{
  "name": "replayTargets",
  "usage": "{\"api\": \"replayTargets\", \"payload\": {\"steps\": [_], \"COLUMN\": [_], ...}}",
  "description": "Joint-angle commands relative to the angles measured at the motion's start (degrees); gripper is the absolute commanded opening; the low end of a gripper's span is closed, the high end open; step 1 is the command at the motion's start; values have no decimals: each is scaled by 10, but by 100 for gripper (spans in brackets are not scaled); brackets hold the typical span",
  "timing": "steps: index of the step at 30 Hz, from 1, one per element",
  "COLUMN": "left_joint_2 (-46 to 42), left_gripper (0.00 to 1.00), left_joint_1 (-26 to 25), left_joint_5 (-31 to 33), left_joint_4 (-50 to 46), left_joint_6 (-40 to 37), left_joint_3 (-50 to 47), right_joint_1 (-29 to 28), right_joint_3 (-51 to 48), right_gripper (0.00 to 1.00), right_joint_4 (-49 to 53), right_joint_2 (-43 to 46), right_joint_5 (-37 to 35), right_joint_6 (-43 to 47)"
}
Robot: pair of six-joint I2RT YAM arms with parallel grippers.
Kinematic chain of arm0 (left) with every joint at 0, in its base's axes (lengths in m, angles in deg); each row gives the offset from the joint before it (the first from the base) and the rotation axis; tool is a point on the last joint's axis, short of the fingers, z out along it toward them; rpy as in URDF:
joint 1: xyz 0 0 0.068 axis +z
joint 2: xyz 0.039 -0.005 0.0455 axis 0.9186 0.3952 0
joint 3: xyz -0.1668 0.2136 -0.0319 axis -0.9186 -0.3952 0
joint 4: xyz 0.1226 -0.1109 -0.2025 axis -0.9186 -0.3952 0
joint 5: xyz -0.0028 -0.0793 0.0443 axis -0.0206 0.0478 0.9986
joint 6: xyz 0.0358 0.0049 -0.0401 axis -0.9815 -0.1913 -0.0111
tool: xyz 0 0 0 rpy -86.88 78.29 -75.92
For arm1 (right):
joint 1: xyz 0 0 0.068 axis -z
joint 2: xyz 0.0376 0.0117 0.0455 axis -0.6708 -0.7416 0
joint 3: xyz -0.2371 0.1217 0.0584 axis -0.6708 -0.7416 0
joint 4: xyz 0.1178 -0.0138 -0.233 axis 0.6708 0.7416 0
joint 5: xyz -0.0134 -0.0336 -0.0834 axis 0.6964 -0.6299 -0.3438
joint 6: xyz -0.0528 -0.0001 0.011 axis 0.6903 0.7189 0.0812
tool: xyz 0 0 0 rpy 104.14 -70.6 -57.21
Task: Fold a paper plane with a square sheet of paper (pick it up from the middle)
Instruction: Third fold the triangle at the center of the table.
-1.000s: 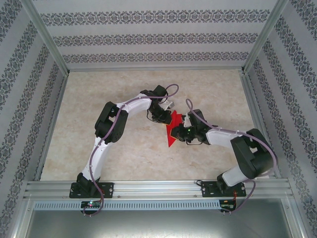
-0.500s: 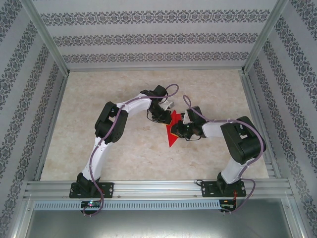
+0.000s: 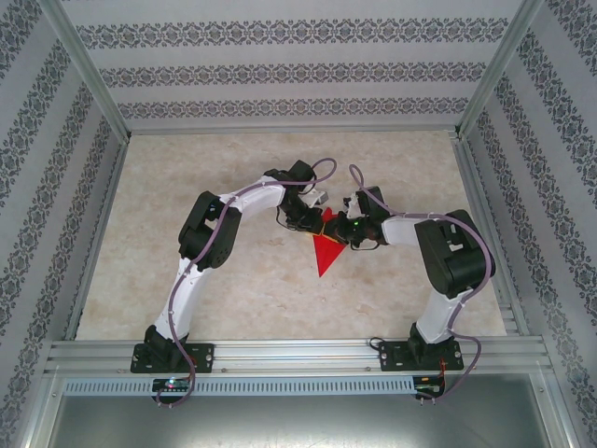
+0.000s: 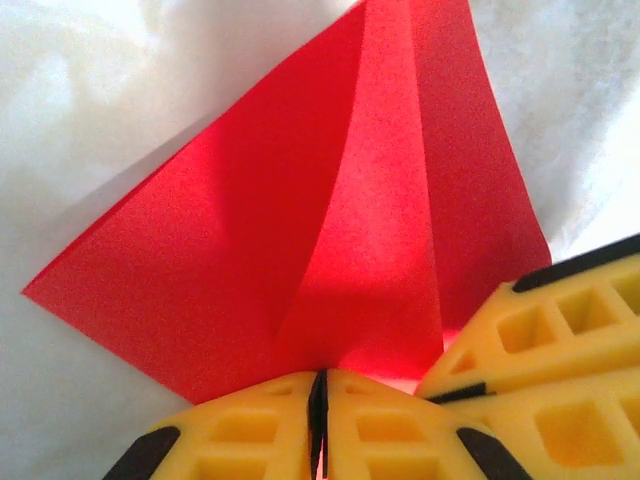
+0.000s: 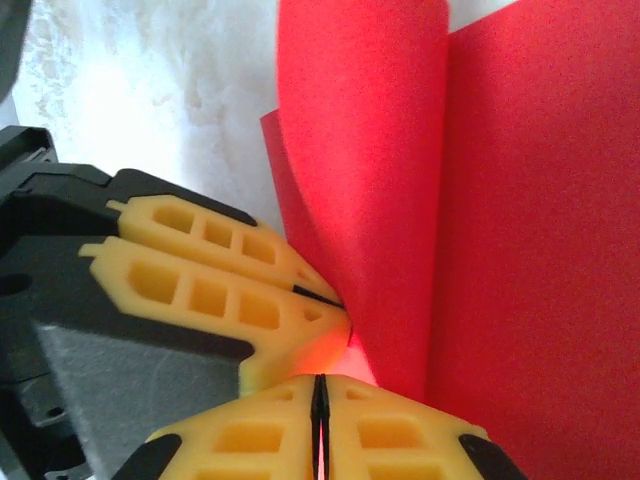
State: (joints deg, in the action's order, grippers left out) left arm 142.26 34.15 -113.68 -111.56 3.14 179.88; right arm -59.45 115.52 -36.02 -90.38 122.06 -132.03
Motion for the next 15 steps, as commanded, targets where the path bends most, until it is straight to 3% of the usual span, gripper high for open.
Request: {"api": "replayTargets", "payload": {"steps": [1, 15], "left_joint_2": [59, 52], "left_gripper": [13, 14], "left_joint_1": [-7, -2], "left_joint_5": [58, 30], "left_joint_4": [-38, -32], "left_joint_6": [-11, -1], "left_joint_3": [-20, -3], "right_joint_1": [10, 12], "right_joint_3": [14, 25], "right_gripper": [11, 11], "right_joint_4": [29, 73], "right_joint_2": [-23, -45], "right_joint_5": [2, -24], "right_joint_6": [31, 60]}}
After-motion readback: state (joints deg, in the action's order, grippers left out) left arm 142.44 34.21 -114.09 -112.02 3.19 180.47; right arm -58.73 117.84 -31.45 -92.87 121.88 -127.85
